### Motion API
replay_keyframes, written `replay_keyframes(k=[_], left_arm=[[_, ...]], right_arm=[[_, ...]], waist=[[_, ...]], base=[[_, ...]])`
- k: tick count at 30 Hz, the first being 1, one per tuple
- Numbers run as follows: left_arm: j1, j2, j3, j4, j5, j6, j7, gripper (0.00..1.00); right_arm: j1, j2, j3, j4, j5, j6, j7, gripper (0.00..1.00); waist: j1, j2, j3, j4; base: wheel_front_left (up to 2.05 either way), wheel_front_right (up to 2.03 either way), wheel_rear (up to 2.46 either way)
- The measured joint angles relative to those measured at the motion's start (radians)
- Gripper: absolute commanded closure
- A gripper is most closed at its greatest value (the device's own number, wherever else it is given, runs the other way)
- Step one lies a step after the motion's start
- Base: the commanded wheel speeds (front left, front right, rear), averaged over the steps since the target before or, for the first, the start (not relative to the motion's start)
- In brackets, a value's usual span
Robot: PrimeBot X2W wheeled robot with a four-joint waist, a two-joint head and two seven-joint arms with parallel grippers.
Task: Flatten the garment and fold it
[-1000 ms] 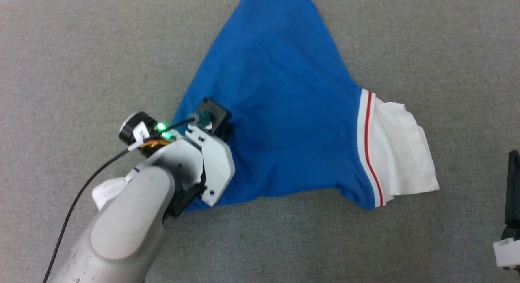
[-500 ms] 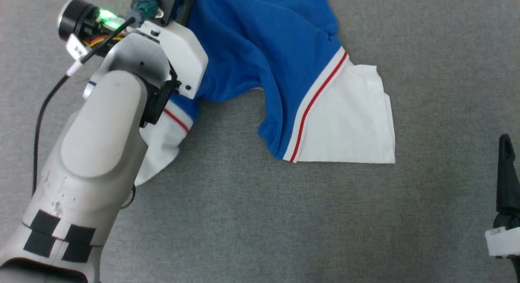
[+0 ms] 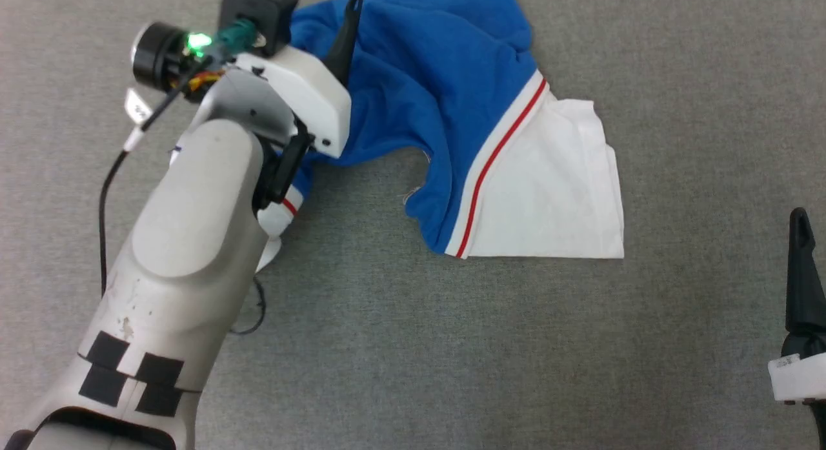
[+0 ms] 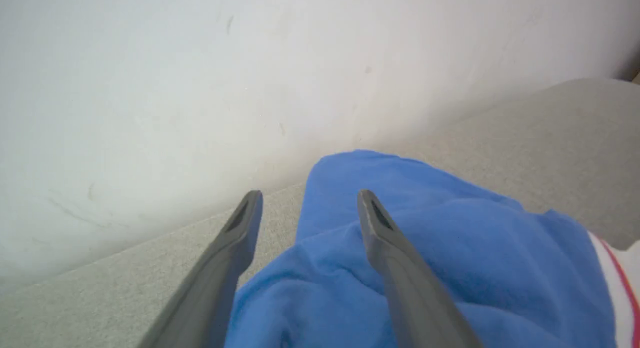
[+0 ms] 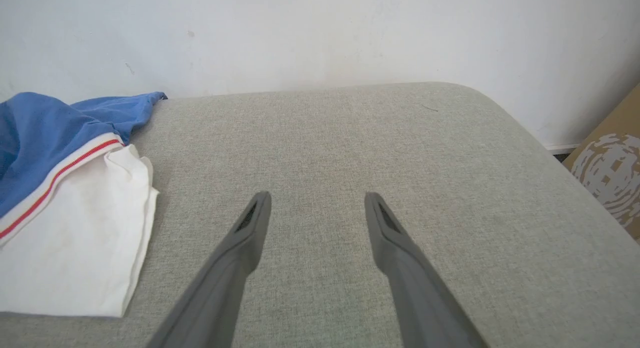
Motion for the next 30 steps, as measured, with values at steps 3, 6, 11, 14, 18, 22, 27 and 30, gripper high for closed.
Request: replay_keyframes(k=[3,6,11,14,18,22,27,30], left_arm=[[0.008,-0.004,0.030,-0.089,-0.032,0.015,-0.035,0.00],[0.070,0.003,0.063,-0.213,-0.055,0.043,-0.054,0.00],[0.292,0.048,0.120,-0.444,-0.090,0.123,-0.057,0.00],[0.469,0.064,0.160,-0.574,-0.099,0.194,-0.068,0.00],[0.731,0.051,0.196,-0.687,-0.124,0.286,-0.074,0.00],[0.872,0.066,0.199,-0.712,-0.124,0.317,-0.063,0.00],[0.858,0.124,0.186,-0.702,-0.109,0.313,0.043,0.00],[0.807,0.162,0.161,-0.654,-0.103,0.289,0.159,0.00]], right_arm=[[0.001,0.000,0.000,0.008,0.000,0.000,0.000,0.00],[0.008,0.000,-0.003,0.021,0.004,0.000,-0.001,0.00],[0.047,0.000,-0.014,0.037,0.022,0.000,-0.004,0.00],[0.075,0.000,-0.018,0.049,0.035,0.000,-0.014,0.00],[0.101,0.000,-0.020,0.061,0.050,0.000,-0.030,0.00],[0.105,0.000,-0.014,0.061,0.056,0.000,-0.035,0.00],[0.099,0.000,-0.009,0.053,0.054,0.000,-0.035,0.00],[0.094,0.000,-0.002,0.051,0.053,0.000,-0.034,0.00]], waist=[[-0.0001,0.0001,-0.031,0.011],[-0.0002,0.0000,-0.073,0.026],[-0.0003,0.0001,-0.146,0.046],[-0.0003,0.0001,-0.186,0.058],[-0.0005,0.0000,-0.226,0.073],[-0.0004,0.0001,-0.237,0.092],[-0.0001,0.0001,-0.215,0.098],[0.0000,0.0001,-0.196,0.095]], base=[[0.00,0.00,0.00],[0.00,0.00,0.00],[0.00,0.00,0.00],[0.00,0.00,0.00],[0.00,0.00,0.00],[0.00,0.00,0.00],[0.00,0.00,0.00],[0.00,0.00,0.00]])
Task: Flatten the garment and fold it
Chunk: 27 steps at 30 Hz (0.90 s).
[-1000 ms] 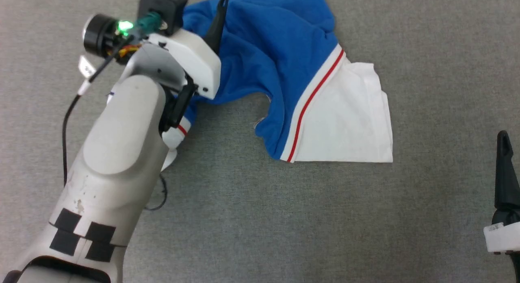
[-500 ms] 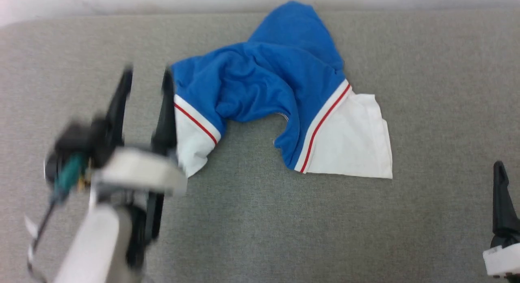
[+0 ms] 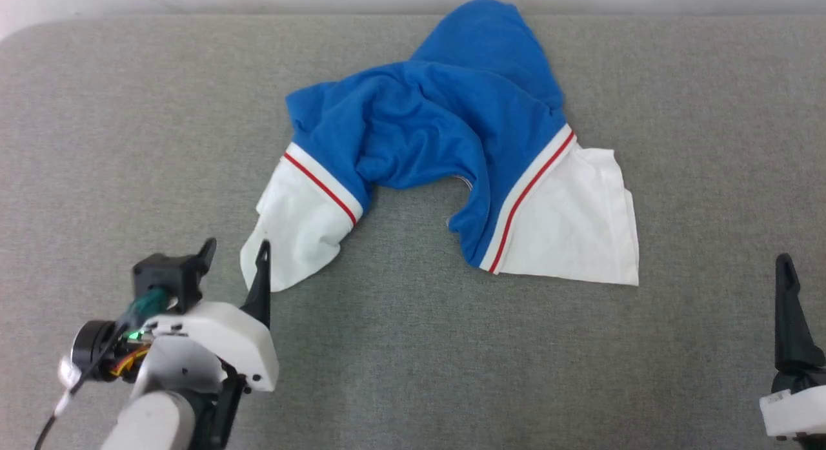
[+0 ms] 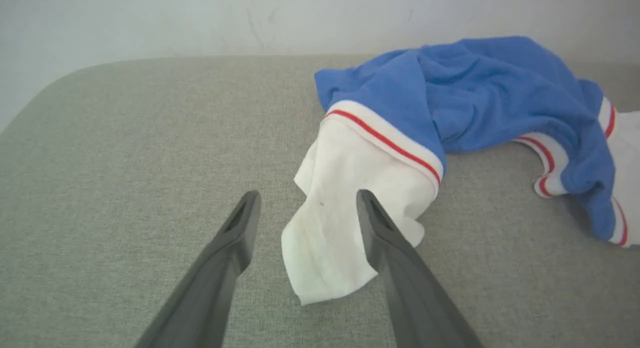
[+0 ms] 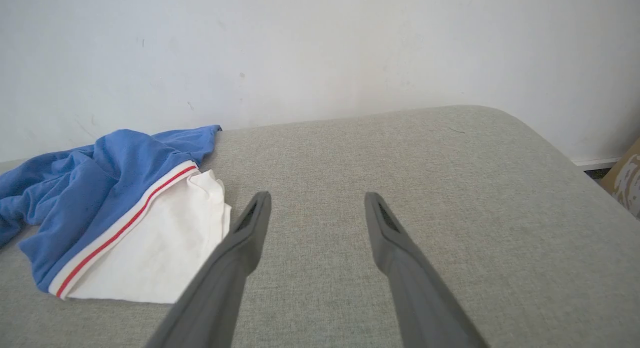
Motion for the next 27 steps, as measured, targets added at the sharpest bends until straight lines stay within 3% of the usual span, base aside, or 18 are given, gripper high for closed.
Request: replay_keyframes(k=[5,12,13,15,18,23,27], left_arm=[[-0.050,0.050,-0.028,0.094,-0.011,-0.028,0.176,0.00],[-0.080,0.052,-0.021,0.153,-0.084,-0.035,0.298,0.00],[-0.088,0.052,-0.020,0.161,-0.092,-0.037,0.299,0.13],[-0.102,0.053,-0.016,0.176,-0.107,-0.054,0.298,1.00],[-0.121,0.043,-0.015,0.194,-0.137,-0.088,0.288,1.00],[-0.120,-0.013,0.010,0.184,-0.201,-0.089,0.238,1.00],[-0.084,-0.063,0.044,0.076,-0.259,-0.088,0.194,1.00]], right_arm=[[-0.014,0.000,0.009,0.003,0.000,0.000,-0.001,0.00],[-0.014,0.000,-0.002,0.011,0.000,0.000,-0.005,0.00],[-0.014,0.000,-0.002,0.011,0.000,0.000,-0.005,0.00],[-0.014,0.000,-0.002,0.011,0.000,0.000,-0.005,0.00],[-0.014,0.000,-0.003,0.011,0.000,0.000,-0.005,0.00],[-0.014,0.000,-0.015,0.010,-0.002,0.000,-0.001,0.00],[-0.013,0.000,-0.014,0.009,-0.006,0.000,0.006,0.00]], waist=[[0.0000,0.0000,0.024,-0.022],[-0.0001,0.0000,0.044,-0.063],[-0.0001,0.0000,0.046,-0.067],[-0.0001,0.0000,0.048,-0.074],[0.0000,0.0000,0.047,-0.078],[0.0001,0.0000,0.028,-0.069],[0.0000,0.0000,0.004,-0.056]], base=[[0.00,0.00,0.00],[0.00,0.00,0.00],[0.00,0.00,0.00],[0.00,0.00,0.00],[0.00,0.00,0.00],[0.00,0.00,0.00],[0.00,0.00,0.00]])
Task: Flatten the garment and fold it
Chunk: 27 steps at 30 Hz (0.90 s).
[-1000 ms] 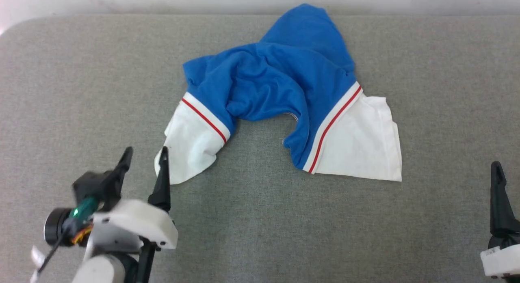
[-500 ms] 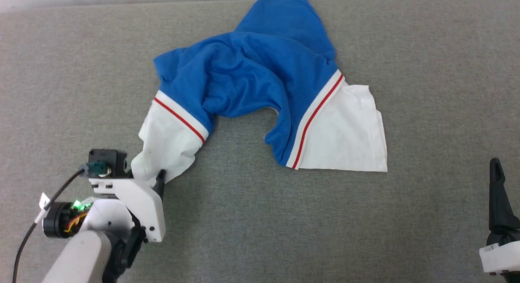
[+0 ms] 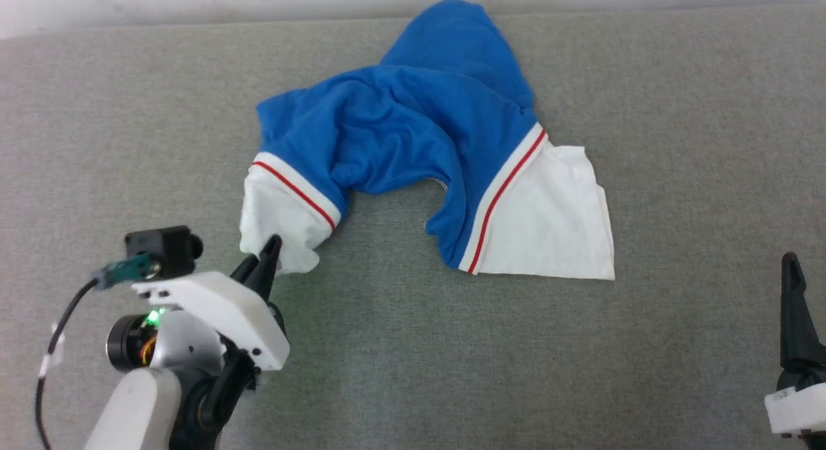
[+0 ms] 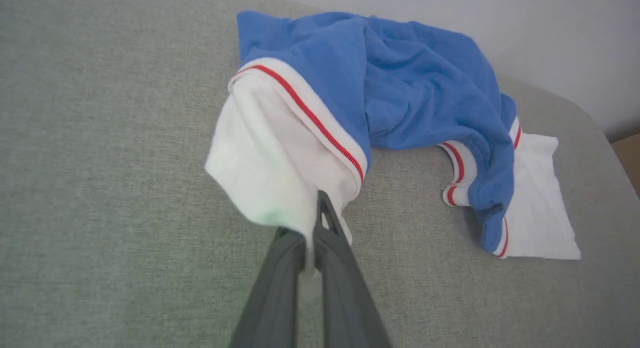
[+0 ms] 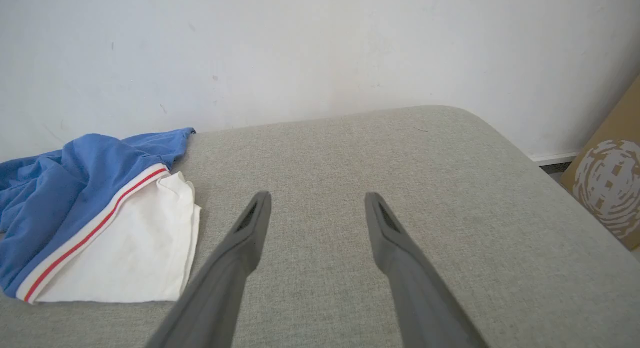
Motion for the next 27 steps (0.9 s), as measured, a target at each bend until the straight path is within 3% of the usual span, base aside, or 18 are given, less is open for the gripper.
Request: replay_keyframes(k=[9,15,19,23,27], left_arm=[[0.344,-0.023,0.143,-0.230,-0.067,0.104,-0.077,1.00],[0.497,-0.044,0.203,-0.287,-0.117,0.108,-0.123,1.00],[0.496,-0.040,0.206,-0.309,-0.117,0.106,-0.130,1.00],[0.443,-0.039,0.178,-0.311,-0.116,0.094,-0.126,1.00],[0.383,-0.039,0.149,-0.307,-0.109,0.077,-0.124,1.00]], right_arm=[[0.026,0.000,0.001,0.003,0.003,0.000,0.011,0.00],[0.040,0.000,0.012,-0.003,-0.004,0.000,0.054,0.00],[0.011,0.000,0.082,-0.013,-0.024,0.000,0.188,0.00],[-0.121,-0.007,0.164,-0.014,-0.074,0.000,0.383,0.00],[-0.266,-0.061,0.206,0.039,-0.104,0.000,0.573,0.00]], waist=[[-0.0002,0.0000,-0.049,0.043],[-0.0002,0.0000,-0.055,0.080],[-0.0002,0.0000,-0.045,0.097],[0.0000,0.0000,-0.018,0.103],[0.0001,0.0000,0.017,0.110]], base=[[0.00,0.00,0.00],[0.00,0.00,0.00],[0.00,0.00,0.00],[0.00,0.00,0.00],[0.00,0.00,0.00]])
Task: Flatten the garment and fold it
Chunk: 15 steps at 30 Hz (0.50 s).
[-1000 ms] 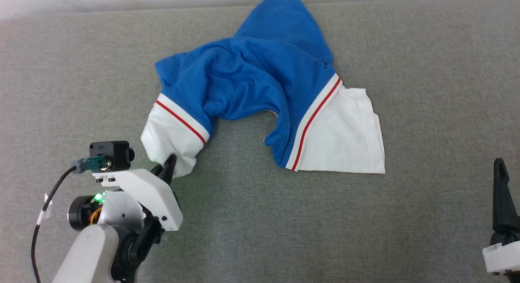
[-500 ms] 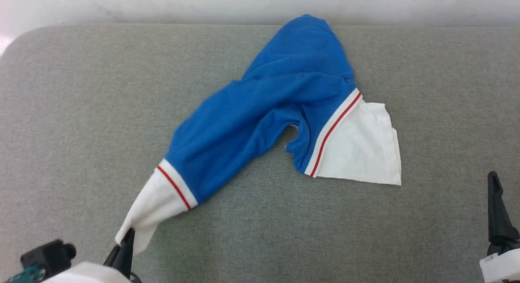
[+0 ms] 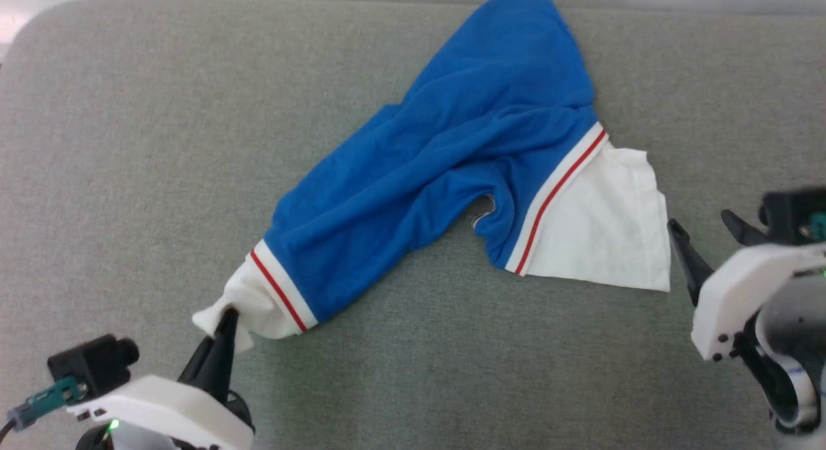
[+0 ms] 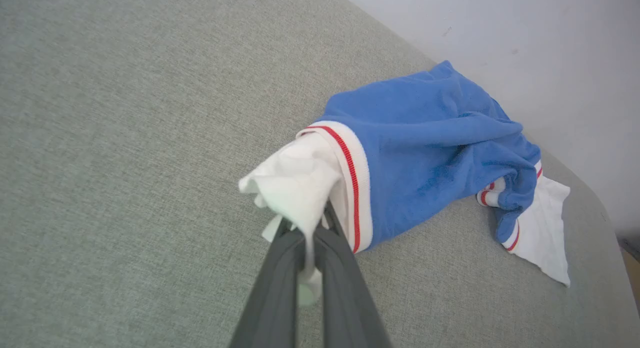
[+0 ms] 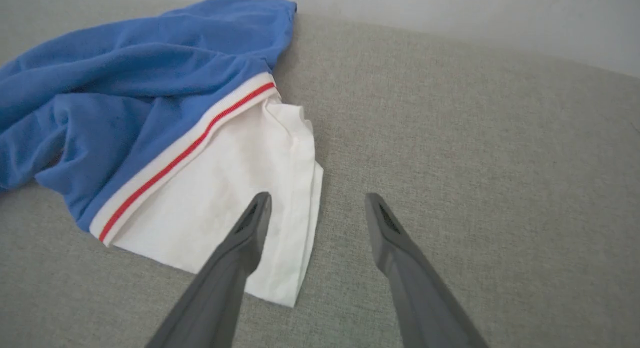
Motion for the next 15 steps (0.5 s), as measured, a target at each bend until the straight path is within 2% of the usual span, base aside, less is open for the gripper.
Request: replay_keyframes(k=[5,11,12,14,15], left_arm=[[-0.051,-0.009,-0.035,0.016,0.005,-0.017,0.000,1.00],[-0.065,-0.018,-0.053,0.037,0.005,-0.026,-0.003,1.00],[-0.065,-0.019,-0.053,0.039,0.005,-0.027,-0.005,1.00],[-0.067,-0.022,-0.055,0.044,0.005,-0.034,-0.007,1.00],[-0.068,-0.024,-0.056,0.046,0.004,-0.034,-0.008,1.00]], right_arm=[[-0.083,-0.042,0.019,0.116,-0.030,0.000,0.170,0.00],[-0.123,-0.048,0.015,0.183,-0.018,0.000,0.236,0.00],[-0.127,-0.052,0.018,0.187,-0.013,-0.001,0.248,0.09],[-0.131,-0.063,0.023,0.189,-0.001,-0.002,0.264,0.96],[-0.134,-0.068,0.026,0.189,0.006,-0.002,0.267,1.00]], waist=[[0.0001,0.0000,0.037,0.022],[-0.0002,0.0000,0.066,0.066],[-0.0002,0.0000,0.070,0.073],[-0.0002,0.0000,0.077,0.083],[-0.0003,0.0000,0.079,0.087]], base=[[0.00,0.00,0.00],[0.00,0.00,0.00],[0.00,0.00,0.00],[0.00,0.00,0.00],[0.00,0.00,0.00]])
